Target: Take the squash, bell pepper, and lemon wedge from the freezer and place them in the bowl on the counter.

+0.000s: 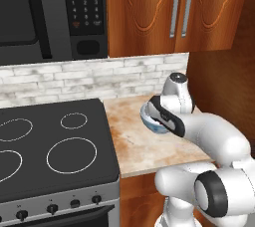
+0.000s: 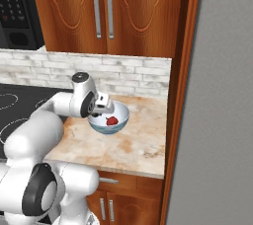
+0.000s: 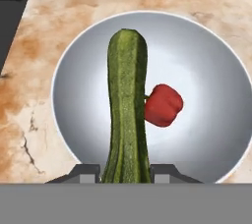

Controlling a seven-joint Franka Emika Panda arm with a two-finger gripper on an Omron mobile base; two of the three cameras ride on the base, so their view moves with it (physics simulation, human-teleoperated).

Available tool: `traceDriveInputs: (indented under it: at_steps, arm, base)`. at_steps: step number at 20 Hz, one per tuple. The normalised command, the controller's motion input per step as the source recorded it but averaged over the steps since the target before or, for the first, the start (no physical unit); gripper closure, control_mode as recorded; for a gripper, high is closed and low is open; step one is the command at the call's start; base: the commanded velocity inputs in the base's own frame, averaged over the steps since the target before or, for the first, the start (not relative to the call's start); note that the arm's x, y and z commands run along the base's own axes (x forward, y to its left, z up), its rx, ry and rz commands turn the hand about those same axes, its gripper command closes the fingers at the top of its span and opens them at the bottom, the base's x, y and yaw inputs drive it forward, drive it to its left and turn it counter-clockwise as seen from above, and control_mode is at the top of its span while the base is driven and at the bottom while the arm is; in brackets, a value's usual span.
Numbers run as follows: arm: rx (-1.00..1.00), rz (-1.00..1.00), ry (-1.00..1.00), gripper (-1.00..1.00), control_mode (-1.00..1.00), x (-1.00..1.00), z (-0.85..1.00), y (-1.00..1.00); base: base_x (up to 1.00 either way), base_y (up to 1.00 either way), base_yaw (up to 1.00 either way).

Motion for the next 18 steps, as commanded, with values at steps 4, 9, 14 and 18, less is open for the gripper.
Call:
traceDriveInputs:
  at_steps: [4, 9, 14, 18]
  arm:
    - [0.0, 0.0, 0.02, 1.0, -1.0, 0.37, -0.46, 0.0]
    - [0.0, 0.0, 0.01, 1.0, -1.0, 0.33, -0.39, 0.0]
    - [0.0, 0.0, 0.02, 1.0, -1.0, 0.19, -0.23, 0.0]
    - [0.0, 0.0, 0.03, -1.0, -1.0, 0.09, -0.1, 0.0]
  base:
    - [0.0, 0.0, 0.0]
    - [0.0, 0.0, 0.0]
    - [0.0, 0.0, 0.0]
    - [0.0, 0.0, 0.0]
